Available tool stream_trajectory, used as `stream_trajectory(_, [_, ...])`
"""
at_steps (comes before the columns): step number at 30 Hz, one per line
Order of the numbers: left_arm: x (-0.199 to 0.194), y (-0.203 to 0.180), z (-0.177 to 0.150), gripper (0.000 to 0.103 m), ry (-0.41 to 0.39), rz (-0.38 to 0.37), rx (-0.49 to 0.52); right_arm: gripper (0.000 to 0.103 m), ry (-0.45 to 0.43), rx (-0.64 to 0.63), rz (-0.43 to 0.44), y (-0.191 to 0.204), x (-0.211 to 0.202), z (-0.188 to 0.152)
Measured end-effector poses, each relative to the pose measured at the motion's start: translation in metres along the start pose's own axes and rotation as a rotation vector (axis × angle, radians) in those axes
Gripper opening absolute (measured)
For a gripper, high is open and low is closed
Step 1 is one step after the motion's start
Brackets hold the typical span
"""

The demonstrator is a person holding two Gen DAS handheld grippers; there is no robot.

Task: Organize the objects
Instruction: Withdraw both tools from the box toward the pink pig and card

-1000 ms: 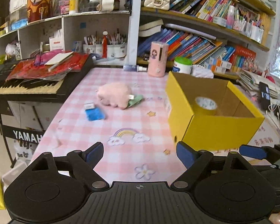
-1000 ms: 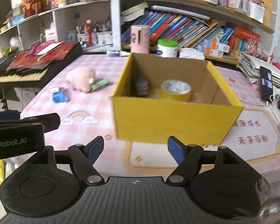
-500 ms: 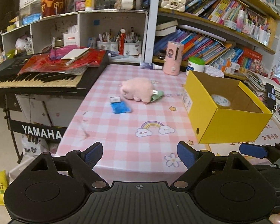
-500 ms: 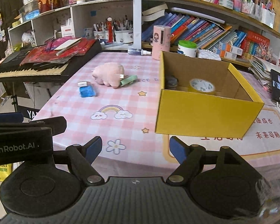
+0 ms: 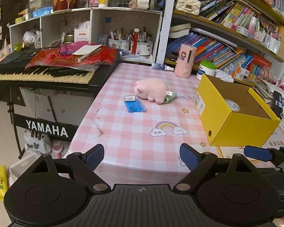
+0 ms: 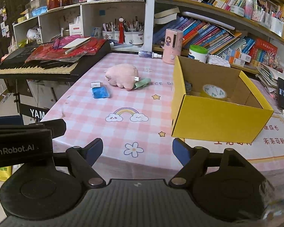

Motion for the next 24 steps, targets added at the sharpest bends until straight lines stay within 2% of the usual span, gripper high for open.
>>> stream_trajectory(9, [0.028, 0.005, 0.01, 0.089, 0.023, 0.034, -0.022, 0.08, 0.022, -0.021, 0.026, 0.0, 0.027, 0.011])
stream_trajectory(13, [0.044, 0.008, 0.027, 0.089, 0.008, 0.064, -0.034, 0.079, 0.019, -0.027, 0.059, -0.001, 0.049, 0.027])
stream_trajectory(24, [0.093, 0.024, 0.064, 0.089, 0.009, 0.161, -0.141, 0.079, -0.023, -0.065, 0.095, -0.015, 0.108, 0.075])
Point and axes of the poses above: each gripper's, at about its wrist camera, not at the fingertips, and x roughly the way its jaws point, y to its left, z to its top, the point moved 4 cm from there along x, roughly the way its jaws point, and after that the axes turned 8 degrees about -x, right-handed, at the moved point
